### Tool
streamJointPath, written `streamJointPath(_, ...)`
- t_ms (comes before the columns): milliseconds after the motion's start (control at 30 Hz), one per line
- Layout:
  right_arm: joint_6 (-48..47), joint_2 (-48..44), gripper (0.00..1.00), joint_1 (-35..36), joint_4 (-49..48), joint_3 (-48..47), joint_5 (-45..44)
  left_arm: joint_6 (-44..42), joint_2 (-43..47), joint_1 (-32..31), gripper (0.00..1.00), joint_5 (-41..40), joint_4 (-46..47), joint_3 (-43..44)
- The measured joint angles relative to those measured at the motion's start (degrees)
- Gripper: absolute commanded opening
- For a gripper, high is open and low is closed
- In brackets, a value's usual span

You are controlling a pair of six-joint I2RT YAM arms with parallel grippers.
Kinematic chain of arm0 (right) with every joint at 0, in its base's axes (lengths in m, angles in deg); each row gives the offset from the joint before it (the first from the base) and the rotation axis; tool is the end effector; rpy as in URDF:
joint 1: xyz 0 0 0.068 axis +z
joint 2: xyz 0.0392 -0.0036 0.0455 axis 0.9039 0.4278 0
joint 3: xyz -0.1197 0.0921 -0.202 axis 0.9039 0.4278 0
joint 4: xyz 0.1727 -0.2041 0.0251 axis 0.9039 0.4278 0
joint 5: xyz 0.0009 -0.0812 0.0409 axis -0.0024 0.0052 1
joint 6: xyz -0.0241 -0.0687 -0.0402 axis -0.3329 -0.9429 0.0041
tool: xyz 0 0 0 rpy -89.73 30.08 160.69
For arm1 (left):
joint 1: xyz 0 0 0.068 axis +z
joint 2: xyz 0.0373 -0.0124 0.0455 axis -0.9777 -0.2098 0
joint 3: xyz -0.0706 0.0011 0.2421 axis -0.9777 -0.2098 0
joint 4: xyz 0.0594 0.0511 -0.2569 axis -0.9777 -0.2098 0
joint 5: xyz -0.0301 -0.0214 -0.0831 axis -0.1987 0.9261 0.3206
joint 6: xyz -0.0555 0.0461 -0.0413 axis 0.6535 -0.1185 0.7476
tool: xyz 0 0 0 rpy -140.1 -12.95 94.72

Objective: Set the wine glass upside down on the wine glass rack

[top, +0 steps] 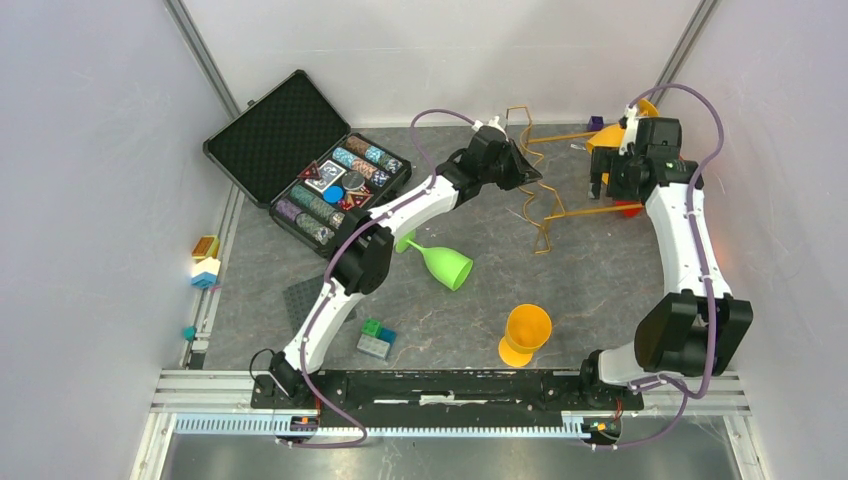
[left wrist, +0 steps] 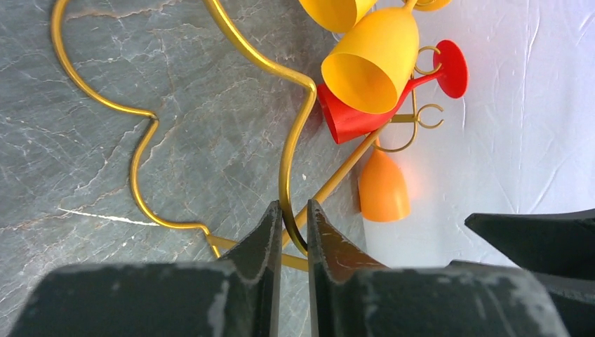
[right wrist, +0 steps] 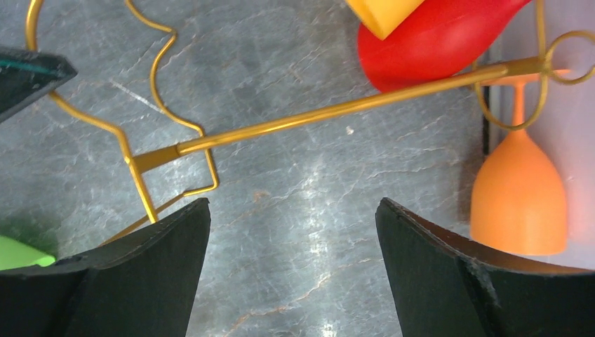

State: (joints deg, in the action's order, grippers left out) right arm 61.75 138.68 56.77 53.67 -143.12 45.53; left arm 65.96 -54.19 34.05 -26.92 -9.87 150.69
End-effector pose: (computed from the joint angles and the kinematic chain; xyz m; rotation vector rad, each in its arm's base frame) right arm 0.3366 -0.0458 0.2885 0.1948 2.4166 -0.0340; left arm 0.4240 -0.4264 0.2053 -0.1072 2.2000 -1.2743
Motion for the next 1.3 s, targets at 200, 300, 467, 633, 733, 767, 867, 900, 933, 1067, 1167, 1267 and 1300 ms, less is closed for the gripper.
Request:
streamJointPath(200,-0.26,3.41,0.91,-0.79,1.09,-5.90,-4.92,1.46,-0.04,1.05,0.02,0.39,0.87,-0.57)
streamJointPath(300,-0.44,4.26,0.91,-1.29,1.36,-7.63,-6.38,1.49,0.09,1.64,0.02,1.16,2.51,-1.64)
streamJointPath(467,-0.48,7.17,0.90,-1.77,2.36,-11.80,-7.91,1.42,1.92,2.32,0.02,1.14,4.09,-4.85)
streamJointPath(633,-1.73,9.18,0.89,-3.19,2.34,-13.64,-8.92,1.18,4.17,3.30,0.02,1.11,4.04,-8.04)
streamJointPath(733,-2.14,9.70,0.87,-4.76,2.51,-13.64,-9.25,0.92,5.73,3.91,0.02,0.83,4.07,-10.19)
streamJointPath(767,-2.19,9.81,0.87,-5.25,2.58,-13.64,-9.33,0.90,6.27,4.11,0.02,0.68,4.02,-10.88)
streamJointPath(867,-2.43,9.92,0.87,-6.71,2.62,-13.64,-9.44,0.74,7.93,4.90,0.02,0.22,4.20,-13.33)
streamJointPath(900,-2.45,9.92,0.86,-7.28,2.62,-13.64,-9.44,0.74,8.33,5.18,0.02,0.11,4.24,-13.90)
streamJointPath(933,-2.47,9.92,0.86,-7.65,2.60,-13.64,-9.42,0.72,8.72,5.49,0.02,0.04,4.31,-14.45)
streamJointPath(1067,-2.51,9.92,0.85,-9.07,2.60,-13.29,-9.29,0.57,10.34,6.51,0.02,-0.31,4.57,-16.72)
streamJointPath(1167,-2.54,9.90,0.82,-9.68,2.62,-12.90,-8.57,0.17,11.93,7.08,0.02,-0.66,4.74,-18.99)
streamJointPath(1267,-2.51,9.90,0.81,-9.99,2.60,-12.81,-7.63,-0.04,14.05,7.54,0.02,-1.55,5.42,-22.05)
streamJointPath(1300,-2.54,9.92,0.81,-10.12,2.60,-12.81,-7.21,-0.09,15.02,7.76,0.02,-1.88,5.53,-23.37)
